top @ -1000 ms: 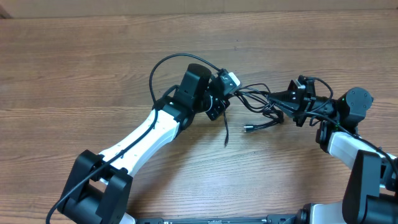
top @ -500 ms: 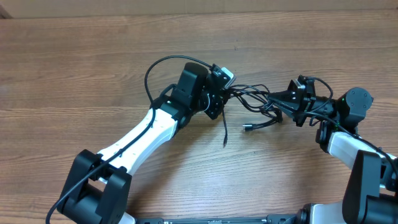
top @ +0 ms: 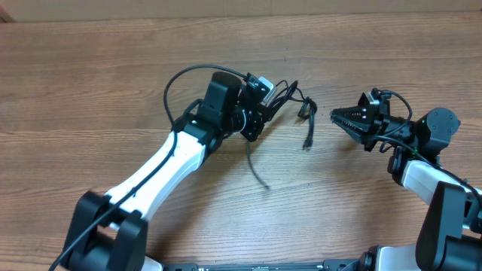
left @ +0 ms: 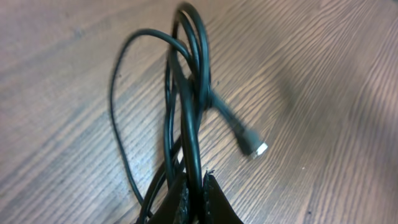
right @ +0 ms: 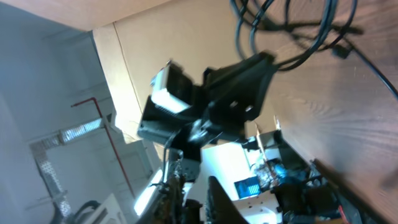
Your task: Untangle cables
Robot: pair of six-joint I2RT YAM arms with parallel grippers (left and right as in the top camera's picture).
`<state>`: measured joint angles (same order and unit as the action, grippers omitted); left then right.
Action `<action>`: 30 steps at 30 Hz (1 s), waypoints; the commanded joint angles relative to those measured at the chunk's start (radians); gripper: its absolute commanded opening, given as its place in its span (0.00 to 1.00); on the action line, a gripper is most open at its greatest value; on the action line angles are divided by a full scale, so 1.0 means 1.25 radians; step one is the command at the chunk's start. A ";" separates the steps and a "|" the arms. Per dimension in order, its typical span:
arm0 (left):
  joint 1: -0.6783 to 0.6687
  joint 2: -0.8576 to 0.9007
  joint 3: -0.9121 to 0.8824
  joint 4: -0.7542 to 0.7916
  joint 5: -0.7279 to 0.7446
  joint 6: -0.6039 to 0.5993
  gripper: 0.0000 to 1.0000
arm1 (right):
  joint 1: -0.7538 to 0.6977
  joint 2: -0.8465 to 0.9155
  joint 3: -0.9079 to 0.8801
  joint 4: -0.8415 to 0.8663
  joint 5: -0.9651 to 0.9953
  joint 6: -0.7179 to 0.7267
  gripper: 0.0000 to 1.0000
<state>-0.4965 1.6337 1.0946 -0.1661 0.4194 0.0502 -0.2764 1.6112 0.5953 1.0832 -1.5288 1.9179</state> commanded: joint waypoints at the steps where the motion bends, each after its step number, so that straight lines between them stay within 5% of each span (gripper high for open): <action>1: 0.001 -0.067 0.000 0.000 0.021 -0.001 0.04 | -0.005 -0.013 0.005 0.006 -0.020 -0.055 0.21; 10: 0.000 -0.089 0.000 -0.004 0.047 -0.002 0.04 | -0.003 -0.013 0.005 0.006 -0.030 -0.169 0.49; 24: -0.001 -0.089 0.000 0.098 0.168 -0.047 0.04 | 0.121 -0.013 0.005 -0.002 0.114 -0.175 0.50; 30: -0.001 -0.089 0.000 0.101 0.168 -0.071 0.04 | 0.159 -0.013 0.005 -0.144 0.211 -0.271 0.45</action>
<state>-0.4965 1.5444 1.0943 -0.0521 0.5961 -0.0071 -0.0898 1.6093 0.5957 0.9474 -1.3571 1.6596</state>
